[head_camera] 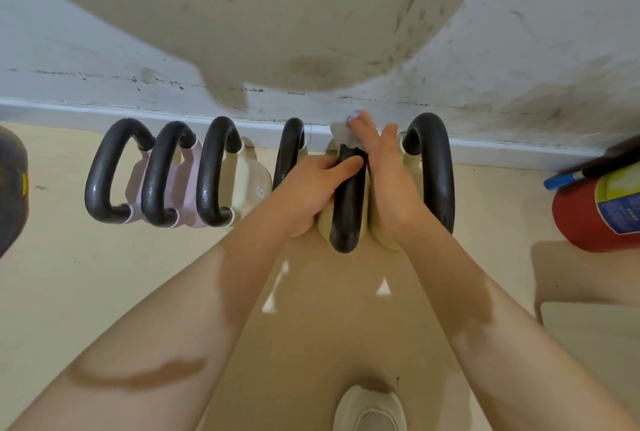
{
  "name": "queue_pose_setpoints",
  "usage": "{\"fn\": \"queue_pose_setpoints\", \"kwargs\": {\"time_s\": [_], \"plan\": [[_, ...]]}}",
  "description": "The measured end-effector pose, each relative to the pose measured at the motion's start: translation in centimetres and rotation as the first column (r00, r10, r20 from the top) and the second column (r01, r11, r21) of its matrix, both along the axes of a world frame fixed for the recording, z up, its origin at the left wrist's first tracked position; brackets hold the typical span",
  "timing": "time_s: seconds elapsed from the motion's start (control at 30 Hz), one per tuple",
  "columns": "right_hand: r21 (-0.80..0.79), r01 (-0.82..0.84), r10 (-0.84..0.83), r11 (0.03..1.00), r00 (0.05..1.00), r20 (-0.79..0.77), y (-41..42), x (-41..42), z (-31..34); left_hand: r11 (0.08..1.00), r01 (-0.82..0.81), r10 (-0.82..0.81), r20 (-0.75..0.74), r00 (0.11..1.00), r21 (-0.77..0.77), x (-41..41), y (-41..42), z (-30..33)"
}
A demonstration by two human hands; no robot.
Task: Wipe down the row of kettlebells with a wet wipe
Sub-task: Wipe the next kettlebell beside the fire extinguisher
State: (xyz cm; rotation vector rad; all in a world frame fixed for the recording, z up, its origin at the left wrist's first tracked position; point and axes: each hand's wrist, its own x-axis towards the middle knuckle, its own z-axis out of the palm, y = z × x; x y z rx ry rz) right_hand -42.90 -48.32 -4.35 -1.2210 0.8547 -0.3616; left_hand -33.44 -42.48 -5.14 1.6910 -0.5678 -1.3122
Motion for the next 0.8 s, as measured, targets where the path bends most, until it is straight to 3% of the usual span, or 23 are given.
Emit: {"fn": "queue_pose_setpoints", "kwargs": {"time_s": [0.23,0.47,0.63,0.8], "plan": [[0.199,0.181,-0.17,0.963,0.983,-0.071,-3.6,2.3,0.0,0.997,-0.036,0.032,0.058,0.998,0.062,-1.0,-0.6,0.5],[0.238,0.168,-0.158,0.957,0.986,-0.061,-2.4,0.6,-0.5,0.998,-0.012,0.01,0.038,0.999,0.064,-1.5,0.9,0.6],[0.289,0.165,-0.168,0.943,0.986,-0.016,0.9,-2.1,-2.3,0.999,-0.033,0.032,-0.039,0.999,-0.029,-2.2,3.0,0.1],[0.196,0.177,-0.169,0.964,0.984,-0.06,1.3,-1.4,-2.3,0.996,0.048,-0.051,-0.034,0.998,-0.081,-2.2,4.1,0.0]]}}
